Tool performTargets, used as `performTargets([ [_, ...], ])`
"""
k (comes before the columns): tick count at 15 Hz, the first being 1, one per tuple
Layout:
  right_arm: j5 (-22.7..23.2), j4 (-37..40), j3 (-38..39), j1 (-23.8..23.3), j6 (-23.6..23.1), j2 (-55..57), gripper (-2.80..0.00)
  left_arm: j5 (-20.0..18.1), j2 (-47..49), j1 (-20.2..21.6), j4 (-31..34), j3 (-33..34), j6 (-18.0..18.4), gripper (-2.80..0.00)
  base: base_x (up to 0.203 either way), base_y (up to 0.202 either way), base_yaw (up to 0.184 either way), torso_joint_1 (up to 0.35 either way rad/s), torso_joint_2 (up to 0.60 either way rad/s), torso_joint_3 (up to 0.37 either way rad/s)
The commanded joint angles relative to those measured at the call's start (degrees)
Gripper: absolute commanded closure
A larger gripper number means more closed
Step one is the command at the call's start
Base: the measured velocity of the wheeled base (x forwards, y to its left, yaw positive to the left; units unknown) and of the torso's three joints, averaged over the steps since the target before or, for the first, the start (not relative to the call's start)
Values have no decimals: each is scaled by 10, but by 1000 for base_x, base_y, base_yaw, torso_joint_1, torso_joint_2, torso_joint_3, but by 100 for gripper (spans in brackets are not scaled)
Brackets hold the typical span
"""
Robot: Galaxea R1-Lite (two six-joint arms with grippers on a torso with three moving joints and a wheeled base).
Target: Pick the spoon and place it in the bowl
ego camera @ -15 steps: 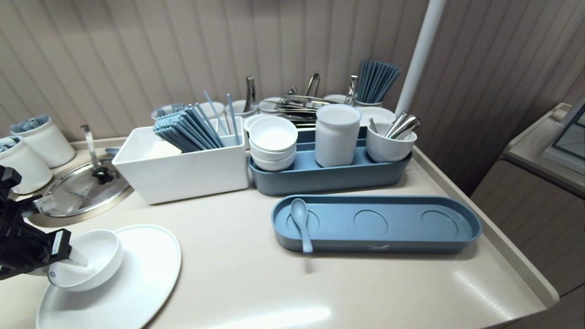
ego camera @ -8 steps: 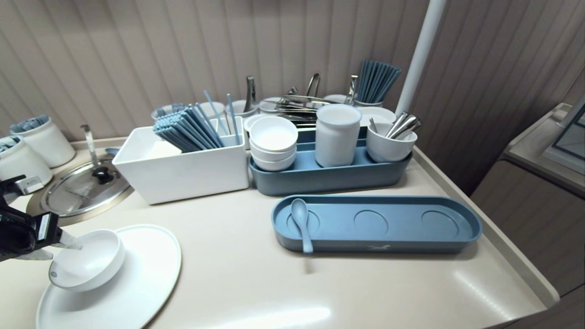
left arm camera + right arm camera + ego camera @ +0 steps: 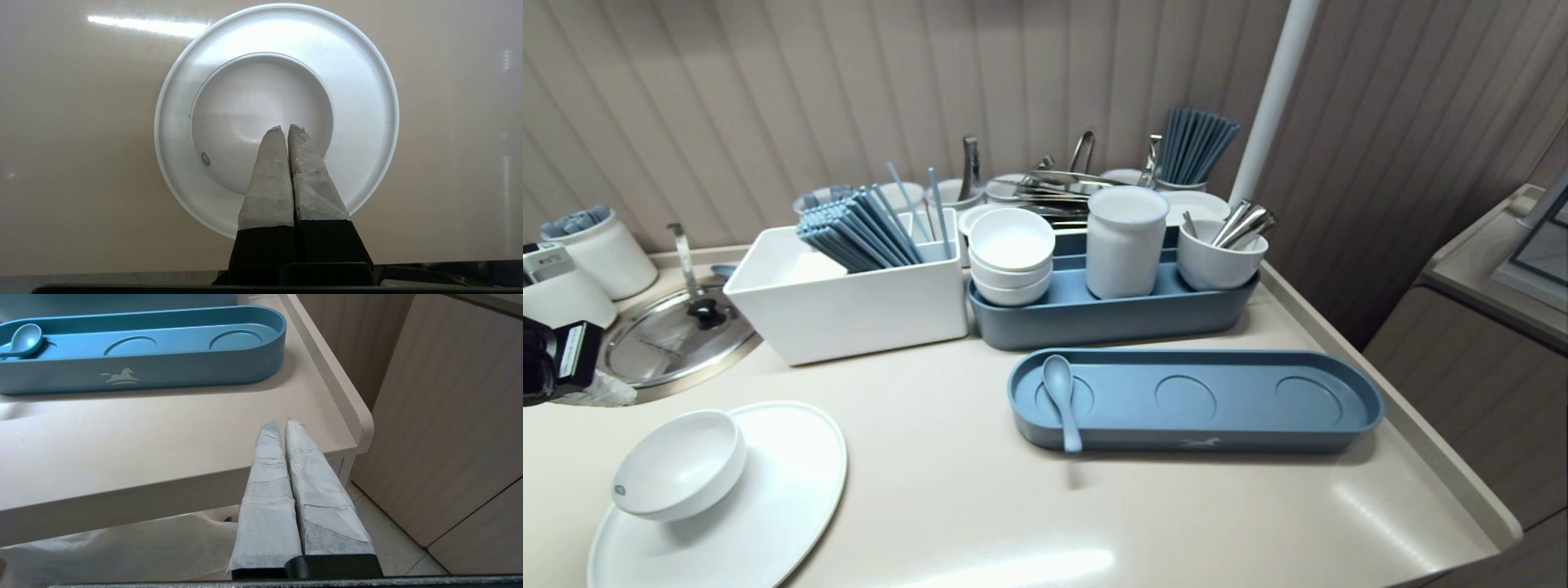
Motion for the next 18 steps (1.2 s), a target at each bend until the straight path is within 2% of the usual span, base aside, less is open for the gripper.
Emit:
performTargets([
  [1, 0, 0, 0, 0, 0, 0, 0, 0, -10, -3, 3, -12, 1, 0, 0, 0, 0, 0, 0, 0],
  [9, 0, 0, 0, 0, 0, 0, 0, 5, -20, -72, 20, -101, 8, 0, 0, 0, 0, 0, 0, 0],
  [11, 0, 0, 0, 0, 0, 0, 0, 2, -18, -78, 19, -130, 6, 0, 0, 0, 0, 0, 0, 0],
  [14, 0, 0, -1, 0, 0, 1, 0, 1, -9, -105, 18, -141, 3, 0, 0, 0, 0, 0, 0, 0],
  [18, 0, 0, 0, 0, 0, 0, 0, 1, 26, -117, 18, -159, 4, 0, 0, 0, 0, 0, 0, 0],
])
